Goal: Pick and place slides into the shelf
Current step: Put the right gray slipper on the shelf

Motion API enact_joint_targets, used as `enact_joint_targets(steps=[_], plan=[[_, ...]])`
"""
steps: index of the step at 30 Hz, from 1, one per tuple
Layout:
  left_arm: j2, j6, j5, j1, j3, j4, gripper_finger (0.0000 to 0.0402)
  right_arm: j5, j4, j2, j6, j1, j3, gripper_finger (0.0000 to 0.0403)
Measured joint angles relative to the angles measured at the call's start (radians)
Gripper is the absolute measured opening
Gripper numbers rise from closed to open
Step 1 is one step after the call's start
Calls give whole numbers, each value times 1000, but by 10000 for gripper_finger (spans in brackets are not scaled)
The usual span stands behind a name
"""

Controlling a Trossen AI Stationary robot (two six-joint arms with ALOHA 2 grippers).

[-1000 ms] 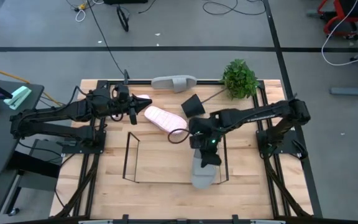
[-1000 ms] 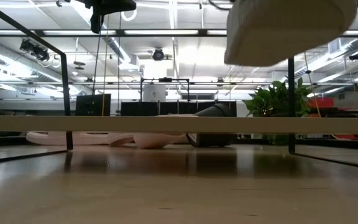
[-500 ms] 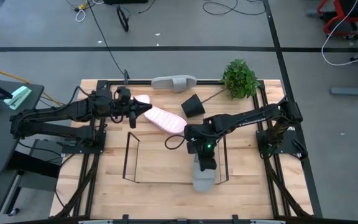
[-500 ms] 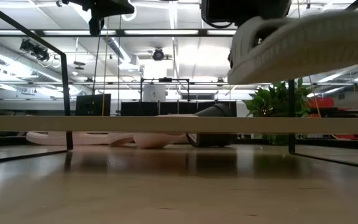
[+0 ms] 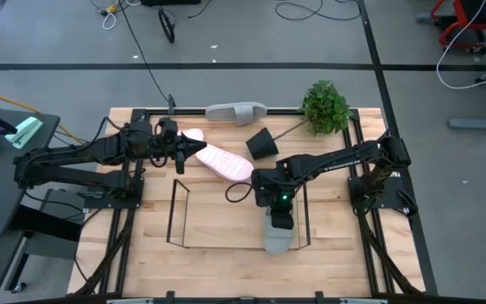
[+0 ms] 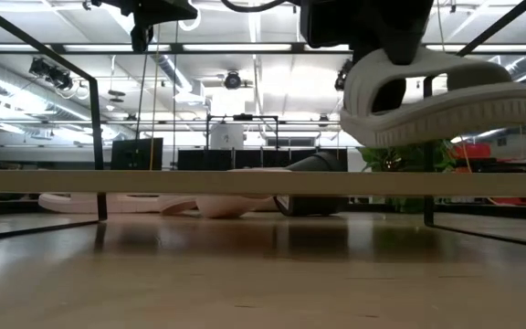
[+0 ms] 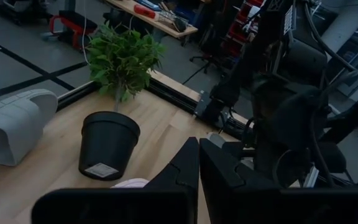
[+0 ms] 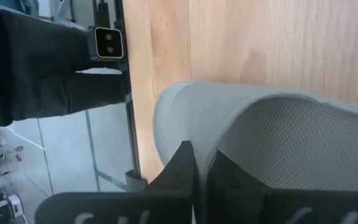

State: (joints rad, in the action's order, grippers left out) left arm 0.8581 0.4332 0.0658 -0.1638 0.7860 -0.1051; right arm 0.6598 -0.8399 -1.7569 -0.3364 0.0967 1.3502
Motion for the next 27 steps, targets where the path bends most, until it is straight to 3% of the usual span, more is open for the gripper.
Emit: enact_joint_targets(steps=[27], plan=[[0, -27, 0, -1, 0, 0, 29, 49, 49, -2, -15, 11, -82, 9]])
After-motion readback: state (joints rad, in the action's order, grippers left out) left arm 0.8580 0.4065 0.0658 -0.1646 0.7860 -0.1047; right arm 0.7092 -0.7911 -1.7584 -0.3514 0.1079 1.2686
